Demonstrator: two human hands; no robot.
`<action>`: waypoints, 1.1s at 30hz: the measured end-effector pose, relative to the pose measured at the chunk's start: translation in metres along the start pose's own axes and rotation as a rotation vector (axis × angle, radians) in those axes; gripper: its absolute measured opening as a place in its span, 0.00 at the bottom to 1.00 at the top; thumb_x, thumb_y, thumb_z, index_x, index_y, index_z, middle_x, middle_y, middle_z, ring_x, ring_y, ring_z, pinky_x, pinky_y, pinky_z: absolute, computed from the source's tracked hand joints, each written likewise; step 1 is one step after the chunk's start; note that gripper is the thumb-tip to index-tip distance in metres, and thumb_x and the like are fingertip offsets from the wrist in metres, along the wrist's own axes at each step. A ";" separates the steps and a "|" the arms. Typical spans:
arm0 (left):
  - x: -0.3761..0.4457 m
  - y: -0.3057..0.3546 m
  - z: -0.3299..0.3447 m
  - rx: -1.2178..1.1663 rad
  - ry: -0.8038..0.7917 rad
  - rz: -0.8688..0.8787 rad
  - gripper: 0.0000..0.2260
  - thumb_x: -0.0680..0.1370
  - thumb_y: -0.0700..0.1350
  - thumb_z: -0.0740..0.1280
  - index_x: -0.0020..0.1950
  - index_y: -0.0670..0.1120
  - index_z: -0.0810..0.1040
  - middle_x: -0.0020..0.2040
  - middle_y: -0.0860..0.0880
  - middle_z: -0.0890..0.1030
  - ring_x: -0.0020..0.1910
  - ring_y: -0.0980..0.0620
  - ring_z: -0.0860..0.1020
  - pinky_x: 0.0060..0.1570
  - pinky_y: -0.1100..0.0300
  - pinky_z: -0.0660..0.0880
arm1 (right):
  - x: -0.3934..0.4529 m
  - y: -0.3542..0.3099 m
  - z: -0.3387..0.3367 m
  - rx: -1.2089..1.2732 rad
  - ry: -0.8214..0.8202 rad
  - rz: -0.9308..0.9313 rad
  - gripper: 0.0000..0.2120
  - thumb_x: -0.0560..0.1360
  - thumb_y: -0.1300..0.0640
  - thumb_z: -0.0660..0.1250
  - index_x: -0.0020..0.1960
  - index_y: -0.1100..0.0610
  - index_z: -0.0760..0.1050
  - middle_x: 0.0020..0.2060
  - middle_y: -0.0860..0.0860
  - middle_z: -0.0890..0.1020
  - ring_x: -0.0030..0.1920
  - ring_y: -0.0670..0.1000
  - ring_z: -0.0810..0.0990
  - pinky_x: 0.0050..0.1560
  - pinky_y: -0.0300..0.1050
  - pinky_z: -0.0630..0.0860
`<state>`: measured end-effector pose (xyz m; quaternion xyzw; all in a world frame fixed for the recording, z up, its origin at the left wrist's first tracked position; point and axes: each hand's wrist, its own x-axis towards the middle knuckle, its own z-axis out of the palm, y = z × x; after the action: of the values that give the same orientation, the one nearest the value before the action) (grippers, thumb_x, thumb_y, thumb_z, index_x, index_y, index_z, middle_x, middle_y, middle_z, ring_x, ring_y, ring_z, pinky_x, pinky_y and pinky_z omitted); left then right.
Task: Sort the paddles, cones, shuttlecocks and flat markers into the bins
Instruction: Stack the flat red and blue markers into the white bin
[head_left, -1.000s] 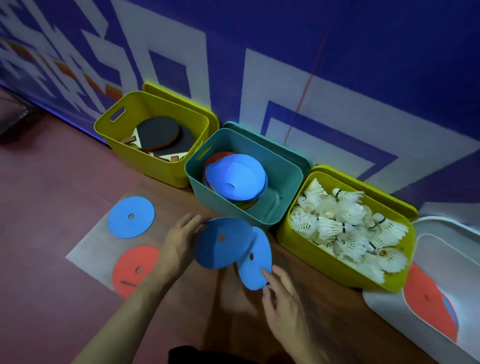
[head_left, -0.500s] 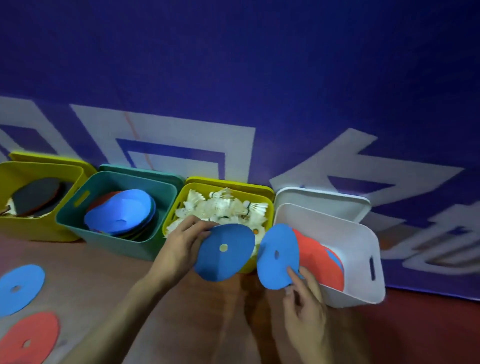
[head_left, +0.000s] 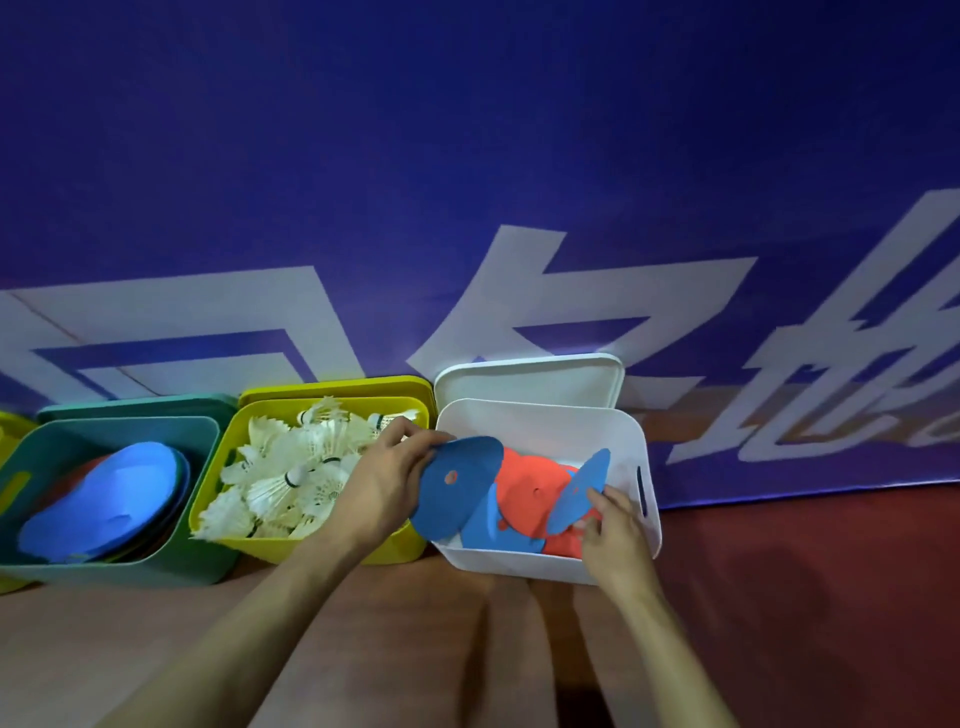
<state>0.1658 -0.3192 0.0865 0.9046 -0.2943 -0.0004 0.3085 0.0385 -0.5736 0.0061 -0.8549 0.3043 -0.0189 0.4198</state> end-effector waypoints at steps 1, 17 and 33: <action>0.004 -0.002 0.003 0.019 -0.013 -0.002 0.15 0.81 0.46 0.57 0.63 0.52 0.79 0.52 0.51 0.74 0.49 0.52 0.76 0.51 0.59 0.74 | 0.006 0.001 0.002 -0.002 -0.013 0.003 0.20 0.76 0.72 0.62 0.68 0.66 0.74 0.70 0.59 0.71 0.69 0.56 0.72 0.66 0.31 0.58; 0.058 -0.030 0.073 -0.059 -0.186 0.014 0.11 0.82 0.40 0.62 0.60 0.51 0.79 0.54 0.53 0.80 0.52 0.57 0.76 0.54 0.71 0.68 | 0.079 0.038 0.024 -0.435 -0.407 0.242 0.25 0.81 0.53 0.58 0.77 0.53 0.61 0.76 0.61 0.53 0.73 0.60 0.67 0.70 0.47 0.65; 0.079 -0.023 0.185 0.123 -0.630 0.011 0.21 0.77 0.47 0.55 0.67 0.48 0.76 0.54 0.48 0.82 0.51 0.51 0.80 0.60 0.56 0.75 | 0.075 0.043 -0.005 -0.360 -0.350 0.039 0.31 0.79 0.62 0.58 0.79 0.46 0.57 0.80 0.56 0.54 0.78 0.55 0.59 0.71 0.45 0.61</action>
<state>0.2097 -0.4498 -0.0616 0.8752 -0.3798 -0.2610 0.1471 0.0768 -0.6375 -0.0387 -0.9000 0.2419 0.1921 0.3076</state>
